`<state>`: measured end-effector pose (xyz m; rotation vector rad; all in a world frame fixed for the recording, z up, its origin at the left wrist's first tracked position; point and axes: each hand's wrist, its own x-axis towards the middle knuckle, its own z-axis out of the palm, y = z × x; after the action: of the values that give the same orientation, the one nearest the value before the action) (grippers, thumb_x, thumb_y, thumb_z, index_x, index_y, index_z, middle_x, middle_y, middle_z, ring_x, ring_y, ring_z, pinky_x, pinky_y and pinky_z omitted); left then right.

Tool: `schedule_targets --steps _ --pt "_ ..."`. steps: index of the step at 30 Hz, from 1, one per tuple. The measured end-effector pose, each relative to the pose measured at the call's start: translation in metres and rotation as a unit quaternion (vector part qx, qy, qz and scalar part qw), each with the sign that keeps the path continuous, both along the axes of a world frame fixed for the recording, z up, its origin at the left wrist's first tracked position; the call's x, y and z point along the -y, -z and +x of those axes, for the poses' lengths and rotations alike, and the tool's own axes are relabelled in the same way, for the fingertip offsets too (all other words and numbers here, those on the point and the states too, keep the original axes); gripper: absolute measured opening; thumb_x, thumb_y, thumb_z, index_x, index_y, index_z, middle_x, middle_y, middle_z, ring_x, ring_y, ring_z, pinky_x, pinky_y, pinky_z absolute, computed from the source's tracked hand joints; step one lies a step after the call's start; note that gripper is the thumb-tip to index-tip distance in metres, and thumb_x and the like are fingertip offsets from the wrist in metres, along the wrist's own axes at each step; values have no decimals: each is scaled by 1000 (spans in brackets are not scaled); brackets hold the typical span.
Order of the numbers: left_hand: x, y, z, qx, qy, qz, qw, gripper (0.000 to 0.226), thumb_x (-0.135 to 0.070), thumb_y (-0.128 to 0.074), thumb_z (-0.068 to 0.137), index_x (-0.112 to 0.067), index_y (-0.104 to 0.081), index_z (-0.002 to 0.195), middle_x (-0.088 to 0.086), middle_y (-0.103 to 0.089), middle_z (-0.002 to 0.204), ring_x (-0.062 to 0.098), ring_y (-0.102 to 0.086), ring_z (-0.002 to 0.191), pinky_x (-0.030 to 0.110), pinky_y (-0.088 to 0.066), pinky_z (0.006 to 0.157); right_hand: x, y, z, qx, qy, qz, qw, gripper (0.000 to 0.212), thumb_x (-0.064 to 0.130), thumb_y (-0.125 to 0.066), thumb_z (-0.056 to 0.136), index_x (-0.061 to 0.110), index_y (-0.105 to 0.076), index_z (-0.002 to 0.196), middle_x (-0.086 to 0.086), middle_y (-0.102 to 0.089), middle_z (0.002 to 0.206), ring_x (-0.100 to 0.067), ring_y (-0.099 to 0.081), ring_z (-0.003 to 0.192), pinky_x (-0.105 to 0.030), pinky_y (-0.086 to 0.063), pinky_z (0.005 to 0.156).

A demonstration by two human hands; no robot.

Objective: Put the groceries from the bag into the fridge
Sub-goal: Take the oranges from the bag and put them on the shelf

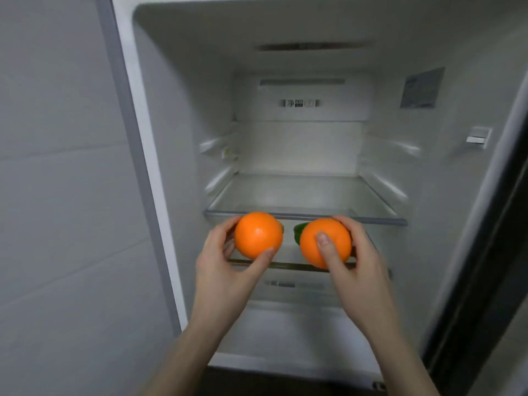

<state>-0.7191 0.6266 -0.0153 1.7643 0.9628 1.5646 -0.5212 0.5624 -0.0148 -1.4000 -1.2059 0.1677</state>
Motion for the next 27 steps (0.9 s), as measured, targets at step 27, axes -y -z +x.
schedule_targets --steps 27 --pt "-197 -52 44 -136 -43 -14 990 65 -38 -89 71 -25 -54 123 -6 -62 115 16 -62 104 27 -42 79 -192 -72 31 96 81 -95 988 65 53 -75 87 26 -53 141 -4 -65 129 -24 -62 114 -34 -47 92"
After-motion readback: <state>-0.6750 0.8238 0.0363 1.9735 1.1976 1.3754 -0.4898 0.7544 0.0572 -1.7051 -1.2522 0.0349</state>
